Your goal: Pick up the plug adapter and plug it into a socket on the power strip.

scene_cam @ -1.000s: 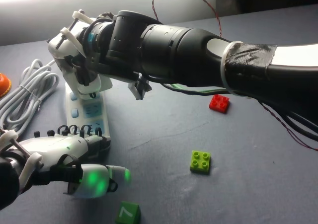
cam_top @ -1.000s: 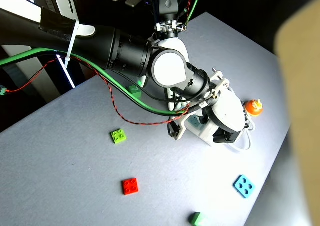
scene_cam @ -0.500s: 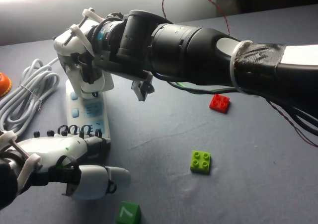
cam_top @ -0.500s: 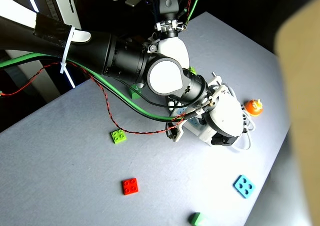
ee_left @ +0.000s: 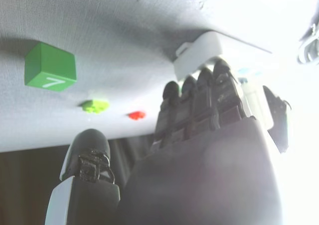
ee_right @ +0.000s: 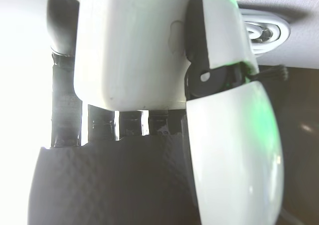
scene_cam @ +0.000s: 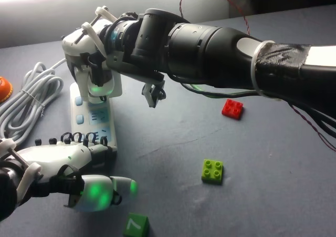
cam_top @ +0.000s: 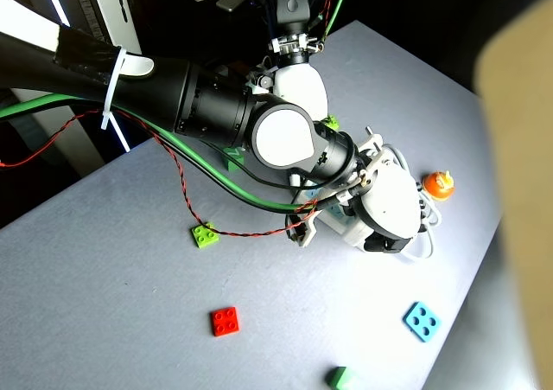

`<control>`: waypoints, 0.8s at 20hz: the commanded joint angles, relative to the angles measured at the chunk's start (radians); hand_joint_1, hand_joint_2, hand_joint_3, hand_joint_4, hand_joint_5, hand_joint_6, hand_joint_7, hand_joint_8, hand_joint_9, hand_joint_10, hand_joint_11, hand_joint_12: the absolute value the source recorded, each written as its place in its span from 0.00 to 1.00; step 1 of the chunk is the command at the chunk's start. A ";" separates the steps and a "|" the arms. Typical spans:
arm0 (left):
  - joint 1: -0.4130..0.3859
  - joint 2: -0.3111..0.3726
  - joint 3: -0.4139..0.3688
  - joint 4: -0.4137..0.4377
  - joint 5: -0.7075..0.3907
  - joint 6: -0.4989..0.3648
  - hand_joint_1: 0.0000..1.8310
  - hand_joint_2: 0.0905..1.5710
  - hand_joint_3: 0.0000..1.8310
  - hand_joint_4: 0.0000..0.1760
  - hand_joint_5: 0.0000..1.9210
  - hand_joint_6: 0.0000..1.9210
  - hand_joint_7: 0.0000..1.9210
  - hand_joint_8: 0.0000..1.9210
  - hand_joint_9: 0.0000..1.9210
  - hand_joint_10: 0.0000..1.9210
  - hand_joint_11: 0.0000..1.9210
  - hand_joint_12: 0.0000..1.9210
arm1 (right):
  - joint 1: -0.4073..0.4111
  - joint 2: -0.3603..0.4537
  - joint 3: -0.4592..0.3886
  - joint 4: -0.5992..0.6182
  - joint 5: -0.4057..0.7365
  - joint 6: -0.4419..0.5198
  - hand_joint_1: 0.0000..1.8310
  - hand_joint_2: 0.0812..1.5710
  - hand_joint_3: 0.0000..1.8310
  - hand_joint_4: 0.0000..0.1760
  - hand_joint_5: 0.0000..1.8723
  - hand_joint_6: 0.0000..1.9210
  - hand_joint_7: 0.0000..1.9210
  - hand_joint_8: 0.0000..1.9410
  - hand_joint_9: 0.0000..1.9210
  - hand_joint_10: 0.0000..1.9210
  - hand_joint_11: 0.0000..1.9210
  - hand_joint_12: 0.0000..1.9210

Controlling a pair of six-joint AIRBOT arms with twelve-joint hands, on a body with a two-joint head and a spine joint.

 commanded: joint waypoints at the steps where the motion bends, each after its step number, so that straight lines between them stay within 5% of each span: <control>1: 0.011 -0.003 -0.005 -0.049 0.033 -0.015 0.00 0.80 0.00 0.00 0.06 0.00 0.05 0.00 0.06 0.00 0.00 0.16 | 0.003 0.008 0.000 -0.017 0.073 -0.007 0.67 0.71 0.00 0.00 0.46 0.55 0.53 0.56 0.50 0.48 0.42 0.75; 5: 0.010 0.000 -0.005 -0.049 0.033 -0.022 0.00 0.80 0.00 0.00 0.04 0.00 0.03 0.00 0.04 0.00 0.00 0.10 | 0.008 0.012 0.000 -0.017 0.084 -0.016 0.65 0.73 0.00 0.06 0.44 0.65 0.48 0.55 0.44 0.42 0.31 0.80; 8: 0.009 0.002 -0.005 -0.049 0.033 -0.022 0.00 0.80 0.00 0.00 0.04 0.00 0.02 0.00 0.03 0.00 0.00 0.08 | 0.013 0.013 0.000 -0.017 0.085 -0.022 0.65 0.74 0.00 0.00 0.40 0.68 0.50 0.54 0.49 0.31 0.35 0.73; 9: 0.009 0.003 -0.005 -0.049 0.033 -0.022 0.00 0.80 0.00 0.00 0.05 0.00 0.04 0.00 0.04 0.00 0.00 0.11 | 0.014 0.013 0.000 -0.017 0.085 -0.022 0.61 0.76 0.00 0.00 0.41 0.67 0.47 0.29 0.48 0.29 0.34 0.73; 10: 0.009 0.003 -0.005 -0.049 0.033 -0.022 0.00 0.80 0.00 0.00 0.05 0.00 0.04 0.00 0.05 0.00 0.00 0.12 | 0.016 0.013 0.000 -0.017 0.085 -0.023 0.60 0.76 0.00 0.00 0.41 0.67 0.49 0.15 0.47 0.27 0.34 0.70; 11: 0.009 0.003 -0.005 -0.049 0.033 -0.022 0.00 0.80 0.00 0.00 0.05 0.00 0.04 0.00 0.05 0.00 0.00 0.12 | 0.019 0.014 0.000 -0.017 0.085 -0.023 0.56 0.73 0.00 0.00 0.35 0.34 0.48 0.09 0.44 0.25 0.30 0.71; 12: 0.009 0.004 -0.005 -0.049 0.032 -0.022 0.00 0.80 0.00 0.00 0.04 0.00 0.04 0.00 0.04 0.00 0.00 0.09 | 0.021 0.014 0.000 -0.017 0.085 -0.023 0.54 0.70 0.00 0.00 0.37 0.16 0.47 0.05 0.43 0.23 0.27 0.70; 14: 0.009 0.004 -0.005 -0.049 0.030 -0.022 0.00 0.80 0.00 0.00 0.02 0.00 0.02 0.00 0.02 0.00 0.00 0.01 | 0.023 0.016 0.000 -0.017 0.085 -0.023 0.50 0.69 0.00 0.00 0.37 0.02 0.43 0.00 0.40 0.15 0.22 0.67; 16: 0.009 0.004 -0.004 -0.049 0.029 -0.023 0.00 0.80 0.00 0.00 0.02 0.00 0.03 0.01 0.03 0.01 0.00 0.00 | 0.025 0.018 0.000 -0.017 0.085 -0.020 0.46 0.67 0.00 0.00 0.36 0.00 0.41 0.00 0.38 0.08 0.20 0.63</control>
